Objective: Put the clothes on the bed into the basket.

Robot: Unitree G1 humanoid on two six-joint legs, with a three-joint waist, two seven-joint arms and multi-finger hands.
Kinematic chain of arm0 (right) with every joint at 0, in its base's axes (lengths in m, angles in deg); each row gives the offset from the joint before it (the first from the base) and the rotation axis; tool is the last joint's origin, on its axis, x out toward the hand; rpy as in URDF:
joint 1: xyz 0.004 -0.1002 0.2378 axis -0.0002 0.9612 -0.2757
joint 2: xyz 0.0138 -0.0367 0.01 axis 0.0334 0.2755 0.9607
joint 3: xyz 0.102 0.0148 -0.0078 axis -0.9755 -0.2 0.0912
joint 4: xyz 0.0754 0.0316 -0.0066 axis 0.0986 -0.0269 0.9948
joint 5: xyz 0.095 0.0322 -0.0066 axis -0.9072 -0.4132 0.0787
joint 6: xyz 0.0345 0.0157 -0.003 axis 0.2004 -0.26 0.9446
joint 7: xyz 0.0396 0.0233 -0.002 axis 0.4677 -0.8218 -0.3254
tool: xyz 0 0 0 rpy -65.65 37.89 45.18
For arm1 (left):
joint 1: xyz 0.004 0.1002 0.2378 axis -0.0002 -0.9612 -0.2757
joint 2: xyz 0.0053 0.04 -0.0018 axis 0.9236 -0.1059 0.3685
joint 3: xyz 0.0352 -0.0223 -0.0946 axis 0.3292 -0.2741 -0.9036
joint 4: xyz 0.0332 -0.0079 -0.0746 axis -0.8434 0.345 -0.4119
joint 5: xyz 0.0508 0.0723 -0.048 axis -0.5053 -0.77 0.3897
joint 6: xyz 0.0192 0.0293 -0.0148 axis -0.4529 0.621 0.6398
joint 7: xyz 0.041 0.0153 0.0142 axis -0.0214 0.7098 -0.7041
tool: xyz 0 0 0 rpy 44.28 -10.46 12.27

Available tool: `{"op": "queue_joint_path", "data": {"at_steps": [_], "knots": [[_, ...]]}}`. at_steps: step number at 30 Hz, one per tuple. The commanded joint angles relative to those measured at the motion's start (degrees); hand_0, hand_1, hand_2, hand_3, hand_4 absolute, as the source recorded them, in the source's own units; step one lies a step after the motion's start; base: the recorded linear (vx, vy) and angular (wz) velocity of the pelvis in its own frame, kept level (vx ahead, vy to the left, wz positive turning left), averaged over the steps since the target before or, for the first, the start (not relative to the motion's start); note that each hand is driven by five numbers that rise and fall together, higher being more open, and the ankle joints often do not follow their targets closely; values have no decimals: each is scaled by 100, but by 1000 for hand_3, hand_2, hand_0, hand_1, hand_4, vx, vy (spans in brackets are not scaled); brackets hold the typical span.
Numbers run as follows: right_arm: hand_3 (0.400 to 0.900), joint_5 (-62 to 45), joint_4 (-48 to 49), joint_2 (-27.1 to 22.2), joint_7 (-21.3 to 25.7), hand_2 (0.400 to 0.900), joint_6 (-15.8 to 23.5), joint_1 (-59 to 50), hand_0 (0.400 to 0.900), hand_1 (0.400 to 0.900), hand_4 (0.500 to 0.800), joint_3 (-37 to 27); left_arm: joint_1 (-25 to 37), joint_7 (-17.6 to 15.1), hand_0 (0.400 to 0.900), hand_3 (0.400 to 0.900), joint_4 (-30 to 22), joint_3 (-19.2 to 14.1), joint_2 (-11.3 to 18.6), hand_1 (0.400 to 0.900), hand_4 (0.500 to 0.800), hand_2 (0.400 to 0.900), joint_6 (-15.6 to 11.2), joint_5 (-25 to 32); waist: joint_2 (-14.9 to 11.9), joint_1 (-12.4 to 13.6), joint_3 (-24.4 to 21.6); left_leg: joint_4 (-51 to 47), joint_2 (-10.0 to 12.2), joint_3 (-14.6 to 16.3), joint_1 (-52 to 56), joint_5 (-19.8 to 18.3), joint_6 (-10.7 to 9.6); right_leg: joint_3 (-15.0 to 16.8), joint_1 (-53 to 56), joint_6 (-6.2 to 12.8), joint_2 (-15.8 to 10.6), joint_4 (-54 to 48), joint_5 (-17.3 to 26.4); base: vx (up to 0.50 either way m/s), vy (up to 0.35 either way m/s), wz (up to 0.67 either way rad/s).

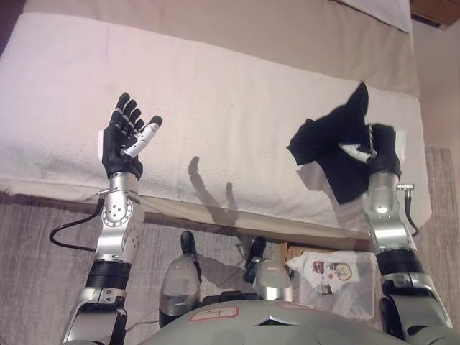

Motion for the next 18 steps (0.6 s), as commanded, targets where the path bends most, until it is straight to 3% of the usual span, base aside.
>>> {"op": "queue_joint_path", "data": {"at_steps": [1, 18], "knots": [[400, -39, 240, -458, 141, 400, 445, -414, 400, 400, 500, -443, 3, 246, 900, 900, -481, -221, -88, 900, 800, 900, -394, -404, 226, -29, -506, -76, 157, 104, 497, -798, 23, 128, -219, 401, -68, -138, 782, -15, 21, -20], [400, -84, -63, -443, 196, 400, 359, 319, 400, 400, 500, -1187, 134, 496, 900, 900, -102, -274, -52, 900, 800, 900, -366, -463, 402, -657, -596, -143, -7, 586, 856, -986, 152, 845, -278, 509, -136, -226, 1060, 6, 37, -24]]}}
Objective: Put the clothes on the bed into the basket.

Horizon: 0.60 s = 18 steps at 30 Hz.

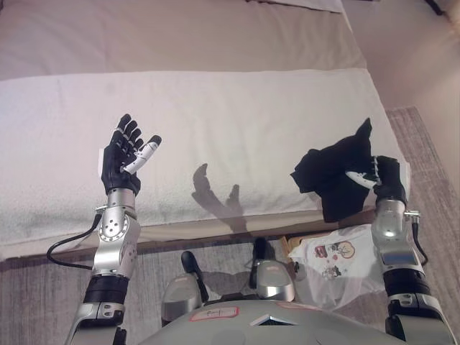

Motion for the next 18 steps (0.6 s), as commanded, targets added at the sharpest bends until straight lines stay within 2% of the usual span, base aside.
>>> {"op": "queue_joint_path", "data": {"at_steps": [1, 7, 18], "knots": [[400, -67, 85, -441, 394, 400, 376, -306, 400, 400, 500, -751, 546, 129, 900, 900, -106, -141, 82, 900, 800, 900, -469, -236, 125, -113, -283, 328, -70, -148, 206, -978, 202, 78, -263, 494, -307, -63, 945, -4, 42, -18], [400, -47, 252, -302, 323, 400, 340, 255, 400, 400, 500, -1147, 658, 106, 900, 900, -2, -170, 141, 900, 800, 900, -491, -290, 185, -367, -352, 334, -154, -15, 357, -1092, 280, 300, -253, 551, -340, -7, 1039, 20, 38, -16], [400, -204, -94, -318, 442, 400, 261, 647, 400, 400, 500, -1677, 780, 164, 900, 900, 50, -158, 170, 900, 800, 900, -506, -266, 271, -603, -363, 265, -189, 204, 529, -1145, 312, 586, -346, 568, -314, 28, 1038, 4, 16, -14]]}}
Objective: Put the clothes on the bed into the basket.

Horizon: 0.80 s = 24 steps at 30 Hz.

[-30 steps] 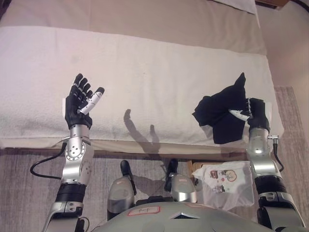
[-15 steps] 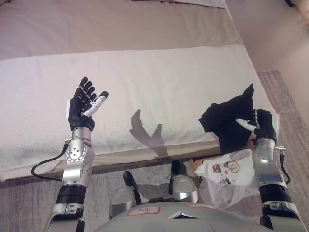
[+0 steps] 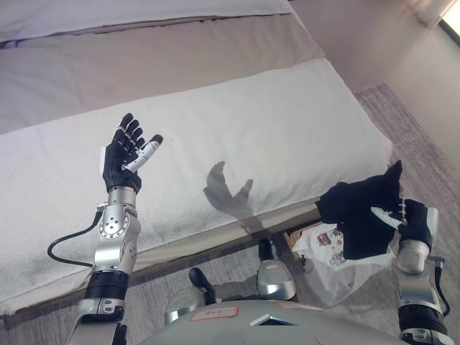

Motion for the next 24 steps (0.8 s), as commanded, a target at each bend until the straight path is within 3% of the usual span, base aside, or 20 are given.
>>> {"op": "queue_joint_path", "data": {"at_steps": [1, 8, 24], "knots": [[400, -154, 97, -428, 457, 400, 376, -462, 400, 400, 500, -764, 626, 78, 900, 900, -157, -151, 154, 900, 800, 900, -508, -235, 47, -83, -198, 392, -134, -327, 166, -1006, 325, -7, -333, 431, -290, 72, 943, 26, -24, -9], [400, -192, 101, -472, 542, 400, 235, -266, 400, 400, 500, -1148, 532, 149, 900, 900, -240, -234, 161, 900, 800, 900, -464, -204, 127, -156, -211, 381, -72, -264, 246, -1016, 285, 40, -313, 395, -210, 33, 801, 33, -33, -9], [400, -963, -1801, -1220, 633, 400, 288, -454, 400, 400, 500, -1240, 466, 320, 900, 900, -379, -221, 174, 900, 800, 900, -499, 3, 380, -53, -255, 249, 248, -178, 263, -769, -20, -215, -118, 225, 61, -221, 390, 15, -72, 0]]}}
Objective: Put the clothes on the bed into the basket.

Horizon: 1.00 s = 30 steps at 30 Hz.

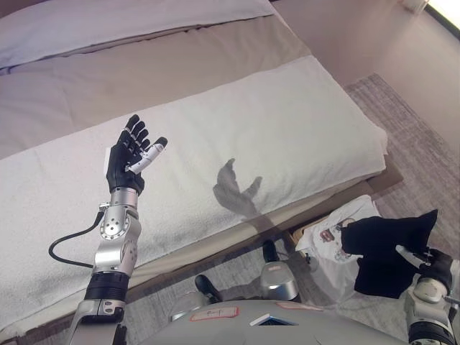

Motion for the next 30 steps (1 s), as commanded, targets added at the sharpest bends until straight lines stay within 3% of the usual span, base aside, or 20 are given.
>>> {"op": "queue_joint_path", "data": {"at_steps": [1, 4, 5, 6, 30], "knots": [[400, -211, -167, -1075, 413, 400, 423, -504, 400, 400, 500, -584, 510, 60, 900, 900, -381, -246, 171, 900, 800, 900, -503, 1, 122, 60, -102, 250, 190, -329, 204, -757, 18, -320, -179, 204, -15, 6, 340, -7, -56, -2], [400, -189, -110, -1093, 437, 400, 415, -559, 400, 400, 500, -535, 498, 63, 900, 900, -396, -246, 160, 900, 800, 900, -502, -2, 156, 77, -97, 248, 245, -310, 183, -712, -21, -323, -188, 173, 34, 4, 289, 0, -49, -2], [584, -202, -171, -1090, 458, 584, 414, -598, 584, 584, 611, -508, 498, 59, 900, 900, -408, -249, 133, 900, 800, 900, -503, 0, 168, 97, -98, 226, 269, -307, 183, -683, -35, -342, -180, 157, 50, 4, 264, 2, -35, -1], [900, -230, -238, -1088, 484, 900, 423, -629, 900, 900, 800, -498, 503, 49, 900, 900, -399, -241, 121, 900, 800, 900, -505, 5, 169, 101, -96, 216, 271, -304, 185, -673, -38, -347, -176, 156, 55, 4, 261, 0, -42, -1], [900, 266, 888, -898, 607, 900, 451, -765, 900, 900, 800, -473, 354, -72, 900, 900, -433, -578, -38, 900, 800, 900, -493, -92, -17, 185, -92, 181, 313, -200, 171, -648, -25, -223, -261, 150, 137, 4, 292, -1, 0, -5]]}}
